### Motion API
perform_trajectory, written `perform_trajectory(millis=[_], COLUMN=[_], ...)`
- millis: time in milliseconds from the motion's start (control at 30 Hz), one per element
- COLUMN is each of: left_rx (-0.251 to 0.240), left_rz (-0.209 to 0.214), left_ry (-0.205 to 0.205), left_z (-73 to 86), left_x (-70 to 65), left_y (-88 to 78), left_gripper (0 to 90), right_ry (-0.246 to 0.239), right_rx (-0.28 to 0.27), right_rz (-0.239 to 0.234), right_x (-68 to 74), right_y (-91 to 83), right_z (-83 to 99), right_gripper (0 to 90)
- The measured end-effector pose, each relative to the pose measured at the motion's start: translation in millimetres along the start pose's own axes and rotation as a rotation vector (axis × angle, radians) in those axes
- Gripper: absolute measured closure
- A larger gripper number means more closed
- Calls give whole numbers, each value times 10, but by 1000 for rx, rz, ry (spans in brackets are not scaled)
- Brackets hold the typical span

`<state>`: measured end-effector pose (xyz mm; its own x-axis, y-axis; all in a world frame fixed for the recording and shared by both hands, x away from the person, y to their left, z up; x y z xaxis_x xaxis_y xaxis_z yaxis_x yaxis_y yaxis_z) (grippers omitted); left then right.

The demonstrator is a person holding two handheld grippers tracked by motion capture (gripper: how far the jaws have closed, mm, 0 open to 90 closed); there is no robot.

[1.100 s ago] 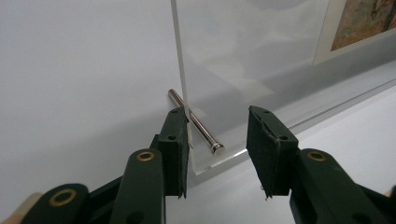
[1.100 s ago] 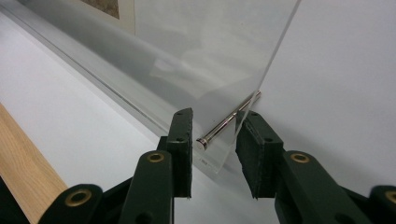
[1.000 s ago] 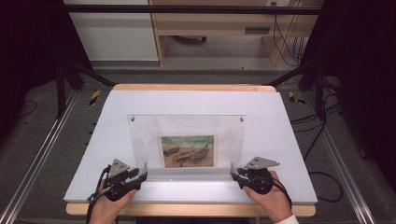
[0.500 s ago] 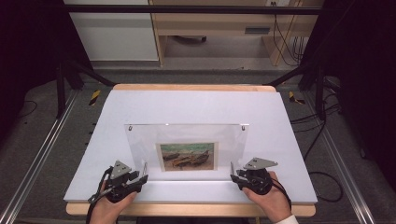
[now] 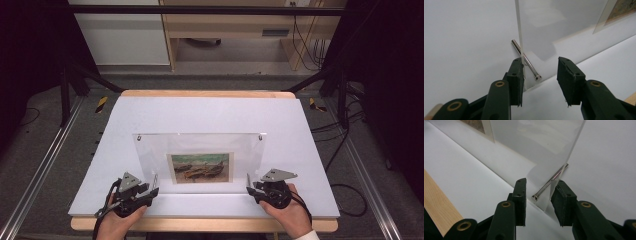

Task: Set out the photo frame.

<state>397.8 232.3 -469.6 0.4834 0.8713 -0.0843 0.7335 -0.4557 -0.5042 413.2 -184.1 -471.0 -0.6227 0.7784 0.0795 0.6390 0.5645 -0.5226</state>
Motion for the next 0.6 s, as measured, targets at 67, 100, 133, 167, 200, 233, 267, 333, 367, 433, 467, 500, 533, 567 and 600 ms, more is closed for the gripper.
perform_trajectory(millis=[67, 100, 133, 167, 200, 233, 267, 333, 367, 433, 467, 500, 533, 567, 600], left_rx=[0, 2, 3, 3, 2, 4, 5, 9, 7, 7, 5, 6, 8, 8, 10], left_rz=[1, 1, 2, 0, -1, -2, -5, -2, 1, 7, 11, 14, 13, 8, 7], left_ry=[-1, -2, -1, -1, -2, 3, 8, 7, 4, -1, -5, -5, -6, -5, 3], left_z=[0, -1, 1, 2, 4, 5, 7, 8, 8, 3, 2, 1, 0, 0, -3], left_x=[1, 2, 3, 3, 1, -4, -7, -8, -7, -8, -13, -16, -19, -25, -31], left_y=[-1, -2, -1, -1, 1, 4, 6, 8, 8, 6, 10, 12, 15, 19, 19], left_gripper=[564, 563, 562, 562, 563, 561, 561, 551, 546, 523, 508, 489, 468, 446, 429], right_ry=[2, -1, 0, 1, 3, 4, 4, 11, 0, 4, 4, 0, 2, -1, 1], right_rx=[0, 0, 0, -1, -1, -3, -4, -2, -12, -15, -23, -31, -35, -43, -47], right_rz=[-1, -2, -2, -4, -4, -4, -4, -4, -6, -5, -6, -7, -6, -5, 0], right_x=[-2, -5, -5, -6, -6, -5, -4, 5, 1, 11, 15, 17, 22, 22, 26], right_y=[0, 0, 1, 1, 1, 2, 3, 2, 8, 6, 5, 2, -2, -4, -5], right_z=[-1, 0, -1, -2, -2, -3, -4, -10, -11, -21, -28, -35, -45, -51, -57], right_gripper=[654, 653, 652, 650, 647, 644, 640, 629, 622, 596, 575, 555, 528, 495, 470])
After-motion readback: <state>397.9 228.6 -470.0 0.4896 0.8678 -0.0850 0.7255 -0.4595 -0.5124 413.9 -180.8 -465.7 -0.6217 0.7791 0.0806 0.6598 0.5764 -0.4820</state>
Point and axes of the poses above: each handheld gripper's, and its own axes: y roughly forward along the jaws, z roughly out of its underside, x roughly to its left, the point moved 1 cm from there along y, roughly forward along the jaws, and after that the axes turned 11 degrees about -x, right-handed, at the moved point
